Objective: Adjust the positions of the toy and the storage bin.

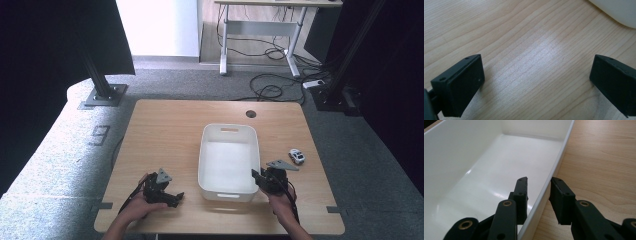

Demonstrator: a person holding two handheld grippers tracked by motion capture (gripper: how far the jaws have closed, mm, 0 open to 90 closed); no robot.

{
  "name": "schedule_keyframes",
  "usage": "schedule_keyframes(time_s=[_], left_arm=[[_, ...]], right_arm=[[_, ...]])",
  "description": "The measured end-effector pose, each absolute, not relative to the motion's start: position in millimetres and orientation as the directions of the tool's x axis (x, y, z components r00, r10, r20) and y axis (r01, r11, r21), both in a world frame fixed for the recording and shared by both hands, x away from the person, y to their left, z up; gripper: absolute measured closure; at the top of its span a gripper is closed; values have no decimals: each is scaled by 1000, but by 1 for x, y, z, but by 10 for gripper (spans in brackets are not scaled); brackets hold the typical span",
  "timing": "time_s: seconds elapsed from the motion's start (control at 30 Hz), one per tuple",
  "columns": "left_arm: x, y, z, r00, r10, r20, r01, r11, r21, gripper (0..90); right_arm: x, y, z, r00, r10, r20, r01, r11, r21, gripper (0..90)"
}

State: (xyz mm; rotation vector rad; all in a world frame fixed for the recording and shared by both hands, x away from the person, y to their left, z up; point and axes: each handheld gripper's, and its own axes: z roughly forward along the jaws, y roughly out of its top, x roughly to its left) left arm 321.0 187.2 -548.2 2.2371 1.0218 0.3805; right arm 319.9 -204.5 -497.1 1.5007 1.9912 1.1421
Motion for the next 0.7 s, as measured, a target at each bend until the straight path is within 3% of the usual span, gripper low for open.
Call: schedule_keyframes(time_s=[0.7], left_arm=[[321, 187, -548, 656, 755, -2, 569, -492, 658, 0]], right_arm=[[322, -197, -498, -359, 921, 154, 596, 99, 797, 662]])
